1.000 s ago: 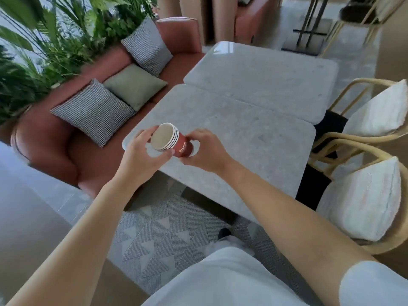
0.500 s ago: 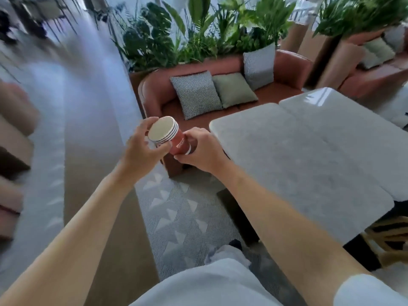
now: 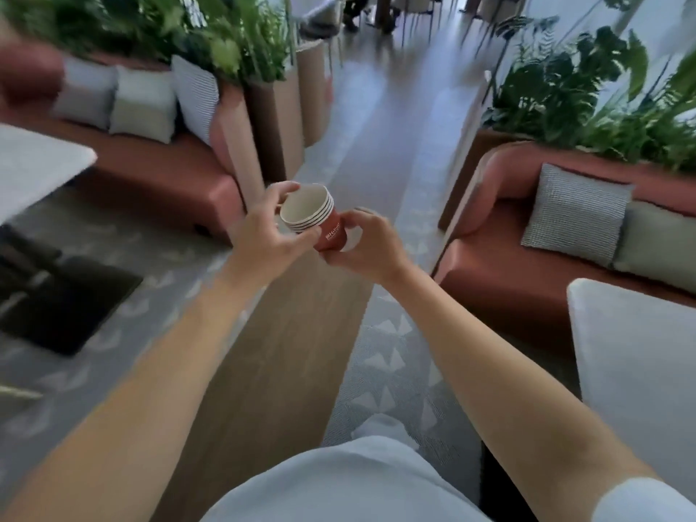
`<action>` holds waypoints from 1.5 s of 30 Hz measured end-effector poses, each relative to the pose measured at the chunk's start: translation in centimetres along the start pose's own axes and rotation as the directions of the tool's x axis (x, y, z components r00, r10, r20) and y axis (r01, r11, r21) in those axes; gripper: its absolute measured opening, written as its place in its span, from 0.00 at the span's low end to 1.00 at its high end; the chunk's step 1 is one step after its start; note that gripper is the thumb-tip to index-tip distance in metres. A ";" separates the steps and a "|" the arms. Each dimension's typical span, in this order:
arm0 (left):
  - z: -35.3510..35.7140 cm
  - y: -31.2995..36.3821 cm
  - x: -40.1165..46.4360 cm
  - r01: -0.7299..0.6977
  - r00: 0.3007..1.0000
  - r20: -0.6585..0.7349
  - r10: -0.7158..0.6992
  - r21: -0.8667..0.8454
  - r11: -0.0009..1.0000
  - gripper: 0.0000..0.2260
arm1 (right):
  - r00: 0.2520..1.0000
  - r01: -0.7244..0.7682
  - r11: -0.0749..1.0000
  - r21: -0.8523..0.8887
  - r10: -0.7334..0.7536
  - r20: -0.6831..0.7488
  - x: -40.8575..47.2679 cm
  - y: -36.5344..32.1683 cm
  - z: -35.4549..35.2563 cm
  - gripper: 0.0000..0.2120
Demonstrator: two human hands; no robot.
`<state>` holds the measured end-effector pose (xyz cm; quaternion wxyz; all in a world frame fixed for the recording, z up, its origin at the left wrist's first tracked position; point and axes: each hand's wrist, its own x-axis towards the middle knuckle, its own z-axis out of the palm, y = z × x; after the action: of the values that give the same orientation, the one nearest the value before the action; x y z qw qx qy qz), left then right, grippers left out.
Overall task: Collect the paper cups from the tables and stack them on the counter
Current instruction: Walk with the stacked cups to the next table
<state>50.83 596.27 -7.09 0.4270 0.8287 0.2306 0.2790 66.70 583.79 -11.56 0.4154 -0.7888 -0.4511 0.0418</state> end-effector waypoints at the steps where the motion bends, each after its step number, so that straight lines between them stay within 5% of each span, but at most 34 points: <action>1: -1.4 -0.6 -0.6 0.029 0.999 -0.044 -0.028 0.005 1.000 0.28 | 0.999 0.034 0.999 0.009 -0.034 0.041 0.8 -0.8 1.4 0.19; 14: -9.0 -4.3 -6.0 0.340 0.863 -0.432 -0.262 0.114 0.934 0.26 | 0.835 0.310 0.926 0.215 -0.373 0.404 5.6 -7.7 11.6 0.23; 30: -5.6 -2.1 -8.0 0.549 0.604 -0.711 -0.360 0.043 0.835 0.26 | 0.598 0.350 0.807 0.476 -0.584 0.549 8.5 -7.4 13.8 0.26; 45: -7.4 -1.0 -8.4 0.544 0.577 -0.728 -0.370 0.004 0.839 0.26 | 0.568 0.358 0.770 0.529 -0.629 0.532 8.7 -9.3 14.6 0.25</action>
<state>39.63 595.81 -6.59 0.2660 0.6127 0.6122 0.4232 59.11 601.64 -11.93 0.3513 -0.4626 -0.7602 0.2911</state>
